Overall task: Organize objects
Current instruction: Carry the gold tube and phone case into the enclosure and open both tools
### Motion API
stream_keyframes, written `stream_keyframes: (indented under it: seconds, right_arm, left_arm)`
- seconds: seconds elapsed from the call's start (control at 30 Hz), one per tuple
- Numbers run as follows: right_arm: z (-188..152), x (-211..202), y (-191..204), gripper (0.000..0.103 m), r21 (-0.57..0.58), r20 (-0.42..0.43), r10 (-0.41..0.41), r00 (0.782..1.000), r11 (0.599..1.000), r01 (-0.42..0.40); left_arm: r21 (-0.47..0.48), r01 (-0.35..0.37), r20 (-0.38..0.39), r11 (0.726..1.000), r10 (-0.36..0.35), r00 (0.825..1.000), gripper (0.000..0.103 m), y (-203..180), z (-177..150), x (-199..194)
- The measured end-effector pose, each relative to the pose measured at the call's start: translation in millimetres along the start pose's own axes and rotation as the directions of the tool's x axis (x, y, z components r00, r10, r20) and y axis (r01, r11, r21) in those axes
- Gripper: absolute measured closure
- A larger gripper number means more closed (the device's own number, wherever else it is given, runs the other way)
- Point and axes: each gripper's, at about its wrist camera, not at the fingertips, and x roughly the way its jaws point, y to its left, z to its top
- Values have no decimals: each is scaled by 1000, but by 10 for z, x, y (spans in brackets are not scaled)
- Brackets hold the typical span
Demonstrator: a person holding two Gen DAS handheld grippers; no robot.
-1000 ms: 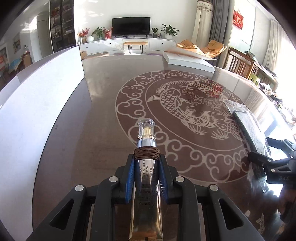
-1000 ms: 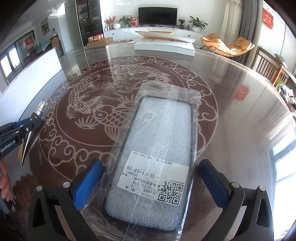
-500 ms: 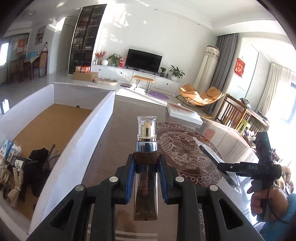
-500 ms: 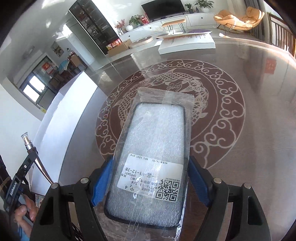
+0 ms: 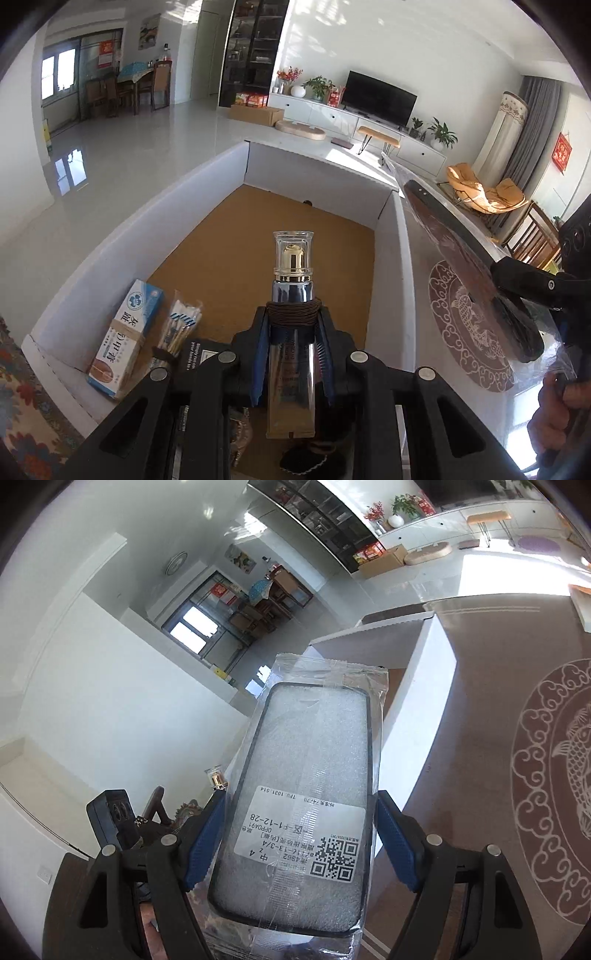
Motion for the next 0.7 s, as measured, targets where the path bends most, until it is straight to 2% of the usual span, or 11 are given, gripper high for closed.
stream_keyframes:
  seconds: [0.07, 0.13, 0.2, 0.27, 0.3, 0.33, 0.4, 0.47, 0.57, 0.63, 0.7]
  right_arm:
    - [73, 541, 241, 25, -98, -75, -73, 995, 993, 65]
    - [84, 1048, 425, 25, -212, -147, -165, 975, 968, 132]
    - [25, 1469, 543, 24, -312, -229, -252, 940, 934, 174]
    - [-58, 1730, 620, 22, -385, -281, -326, 903, 900, 205]
    - [-75, 1766, 686, 22, -429, -278, -352, 894, 878, 212]
    - [-76, 1762, 719, 22, -442, -292, -344, 892, 876, 194]
    - [-64, 1644, 760, 21, -442, -296, -330, 896, 879, 178]
    - [-36, 1507, 776, 14, -467, -251, -354, 901, 860, 207]
    - [94, 1305, 756, 2, -496, -181, -384, 906, 831, 253]
    - [123, 1172, 786, 0, -502, -153, -392, 907, 822, 270]
    - [129, 1083, 800, 0, -512, -143, -409, 901, 810, 287]
  left_arm:
    - [-16, -29, -74, 999, 28, 997, 78, 191, 49, 223]
    - [-48, -19, -150, 999, 12, 989, 75, 359, 43, 382]
    - [-39, -74, -193, 996, 65, 979, 70, 442, 31, 454]
    - [2, -152, -184, 988, 150, 971, 63, 459, 24, 426]
    - [11, -178, -167, 984, 178, 970, 48, 471, 5, 383]
    - [3, -193, -146, 981, 192, 971, 26, 514, -11, 343]
    - [-27, -208, -82, 978, 206, 975, 8, 552, -47, 195]
    - [-34, -221, -16, 975, 221, 975, 8, 524, -72, 35]
    - [-63, -290, 42, 955, 293, 955, 3, 403, -28, -203]
    - [-93, -331, 47, 939, 336, 941, 2, 342, 5, -328]
    - [-137, -341, 62, 930, 352, 934, 2, 314, -21, -437]
